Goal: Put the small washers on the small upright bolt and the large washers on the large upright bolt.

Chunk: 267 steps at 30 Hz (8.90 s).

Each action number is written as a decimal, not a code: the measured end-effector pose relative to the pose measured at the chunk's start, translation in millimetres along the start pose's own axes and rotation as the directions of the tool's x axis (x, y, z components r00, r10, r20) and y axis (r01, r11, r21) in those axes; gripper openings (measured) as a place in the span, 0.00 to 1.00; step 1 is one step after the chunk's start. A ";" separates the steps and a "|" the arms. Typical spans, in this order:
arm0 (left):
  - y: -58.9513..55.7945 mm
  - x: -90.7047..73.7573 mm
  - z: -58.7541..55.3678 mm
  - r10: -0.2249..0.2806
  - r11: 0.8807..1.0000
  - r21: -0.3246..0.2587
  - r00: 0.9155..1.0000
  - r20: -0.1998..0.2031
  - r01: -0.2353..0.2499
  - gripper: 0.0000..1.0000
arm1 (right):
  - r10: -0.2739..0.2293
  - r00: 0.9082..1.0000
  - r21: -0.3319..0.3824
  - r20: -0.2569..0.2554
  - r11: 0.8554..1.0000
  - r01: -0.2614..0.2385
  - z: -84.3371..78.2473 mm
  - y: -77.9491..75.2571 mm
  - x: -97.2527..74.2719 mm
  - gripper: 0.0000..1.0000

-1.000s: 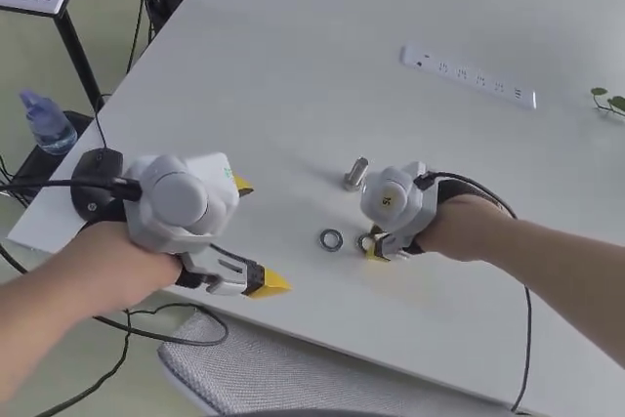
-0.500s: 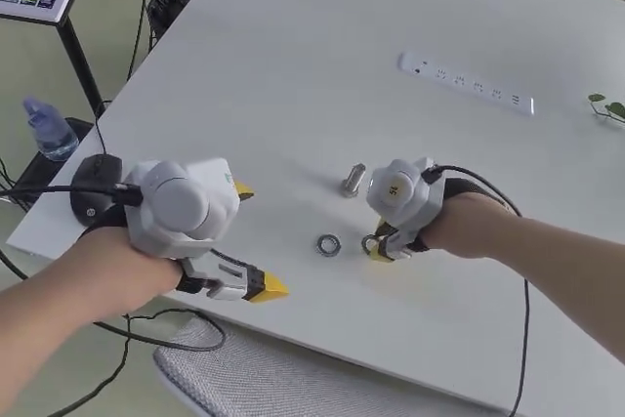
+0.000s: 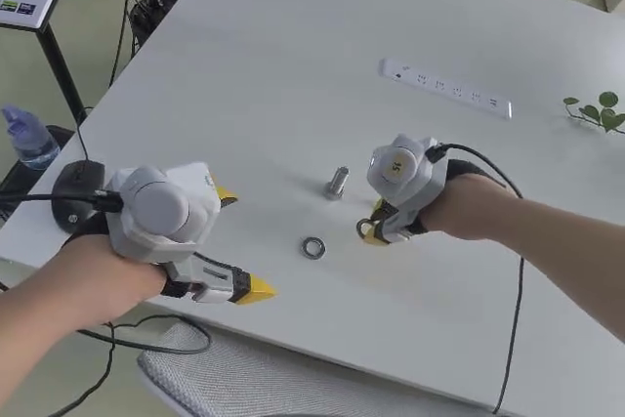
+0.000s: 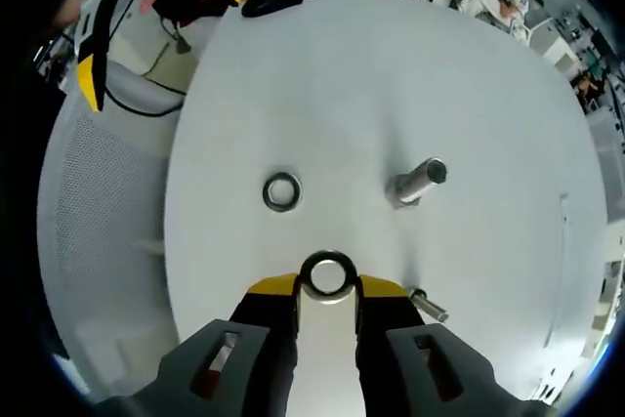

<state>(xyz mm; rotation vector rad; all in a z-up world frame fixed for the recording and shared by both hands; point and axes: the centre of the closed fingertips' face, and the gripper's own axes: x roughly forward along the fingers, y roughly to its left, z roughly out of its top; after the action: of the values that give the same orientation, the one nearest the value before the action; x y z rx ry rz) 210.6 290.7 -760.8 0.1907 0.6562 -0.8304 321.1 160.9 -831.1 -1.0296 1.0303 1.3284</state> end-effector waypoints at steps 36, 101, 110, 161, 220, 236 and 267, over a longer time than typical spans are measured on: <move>7.9 5.6 -4.1 0.011 1.000 0.018 1.000 -0.026 -0.011 0.80 | -0.026 0.999 0.028 0.040 0.999 0.025 45.1 -48.4 -37.4 0.21; 18.3 11.0 -8.2 0.005 1.000 -0.012 0.999 -0.033 -0.006 0.79 | -0.001 1.000 -0.089 -0.028 0.996 -0.002 63.1 -54.7 8.5 0.22; 17.7 9.3 -10.7 0.009 1.000 -0.018 0.999 -0.037 -0.010 0.79 | -0.007 0.999 -0.096 -0.034 0.995 0.003 60.9 -53.5 20.1 0.22; 20.7 3.6 -13.9 0.024 0.999 -0.033 0.999 -0.045 -0.025 0.78 | 0.004 0.999 -0.115 -0.053 0.993 -0.010 52.8 -65.8 53.8 0.24; 8.5 -11.4 3.8 -0.013 0.997 0.069 1.000 -0.026 0.015 0.77 | -0.009 0.999 -0.073 0.042 0.997 0.012 76.3 -34.7 -35.9 0.35; 4.9 -12.0 14.0 -0.028 0.998 0.064 0.999 0.021 0.026 0.84 | -0.012 0.999 -0.086 0.043 0.996 0.015 65.2 -6.7 -43.4 0.35; 6.3 0.1 4.4 -0.044 0.998 0.052 0.999 0.013 0.043 0.93 | 0.046 0.997 -0.074 0.065 0.996 -0.041 45.5 40.9 -7.0 0.38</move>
<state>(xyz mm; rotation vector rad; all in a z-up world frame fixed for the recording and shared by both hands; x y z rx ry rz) 217.3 293.1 -757.9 0.2174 0.6274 -0.8906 279.9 202.9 -812.9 -1.0147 0.9650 1.4360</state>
